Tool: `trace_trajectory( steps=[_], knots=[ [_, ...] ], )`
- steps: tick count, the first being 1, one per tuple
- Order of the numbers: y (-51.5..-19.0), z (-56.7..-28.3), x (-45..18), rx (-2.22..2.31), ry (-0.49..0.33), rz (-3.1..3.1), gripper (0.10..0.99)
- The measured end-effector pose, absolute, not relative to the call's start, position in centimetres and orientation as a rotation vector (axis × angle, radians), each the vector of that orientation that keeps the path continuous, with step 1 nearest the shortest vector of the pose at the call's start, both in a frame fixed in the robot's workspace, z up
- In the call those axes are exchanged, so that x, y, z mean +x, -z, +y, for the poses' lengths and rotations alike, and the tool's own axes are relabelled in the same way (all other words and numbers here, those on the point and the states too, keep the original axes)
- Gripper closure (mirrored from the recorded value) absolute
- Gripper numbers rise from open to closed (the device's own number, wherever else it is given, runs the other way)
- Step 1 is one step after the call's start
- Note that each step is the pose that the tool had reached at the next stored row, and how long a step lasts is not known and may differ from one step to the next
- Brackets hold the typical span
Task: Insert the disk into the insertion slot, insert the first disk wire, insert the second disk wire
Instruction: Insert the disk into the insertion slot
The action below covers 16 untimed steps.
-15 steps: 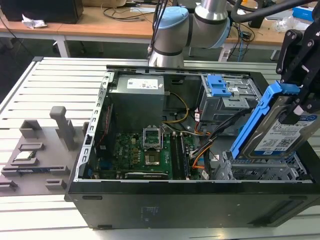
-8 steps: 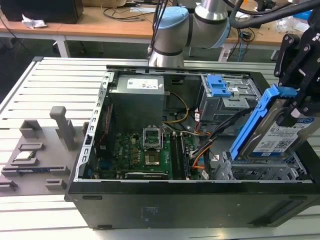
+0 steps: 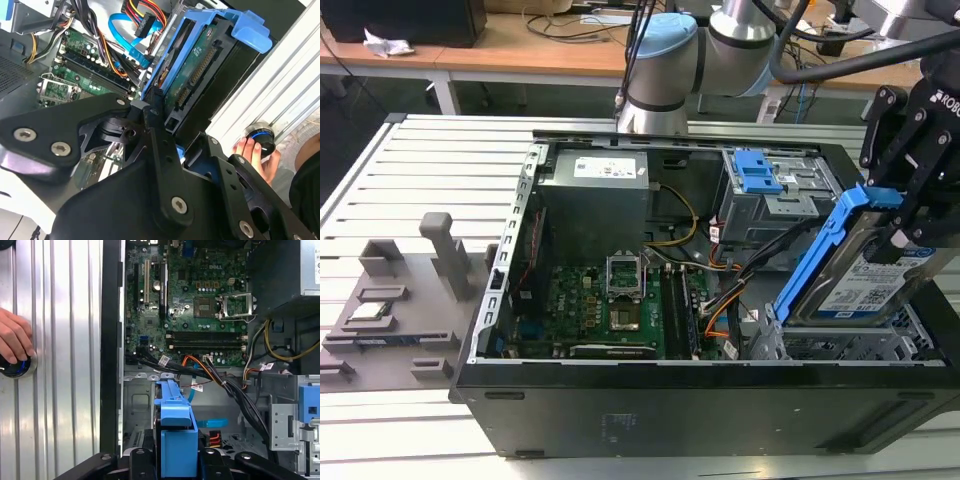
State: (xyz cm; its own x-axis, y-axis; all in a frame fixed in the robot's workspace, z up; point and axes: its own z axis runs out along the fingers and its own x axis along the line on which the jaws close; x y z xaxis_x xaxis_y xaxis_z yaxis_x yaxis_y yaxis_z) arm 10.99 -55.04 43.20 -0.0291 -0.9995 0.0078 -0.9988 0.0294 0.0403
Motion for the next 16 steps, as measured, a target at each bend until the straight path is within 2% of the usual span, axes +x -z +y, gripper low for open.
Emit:
trace_trajectory(
  steps=[16],
  knots=[
    [-40.9, -55.0, 11.0, 2.165, 0.036, -2.229, 0.722]
  ],
)
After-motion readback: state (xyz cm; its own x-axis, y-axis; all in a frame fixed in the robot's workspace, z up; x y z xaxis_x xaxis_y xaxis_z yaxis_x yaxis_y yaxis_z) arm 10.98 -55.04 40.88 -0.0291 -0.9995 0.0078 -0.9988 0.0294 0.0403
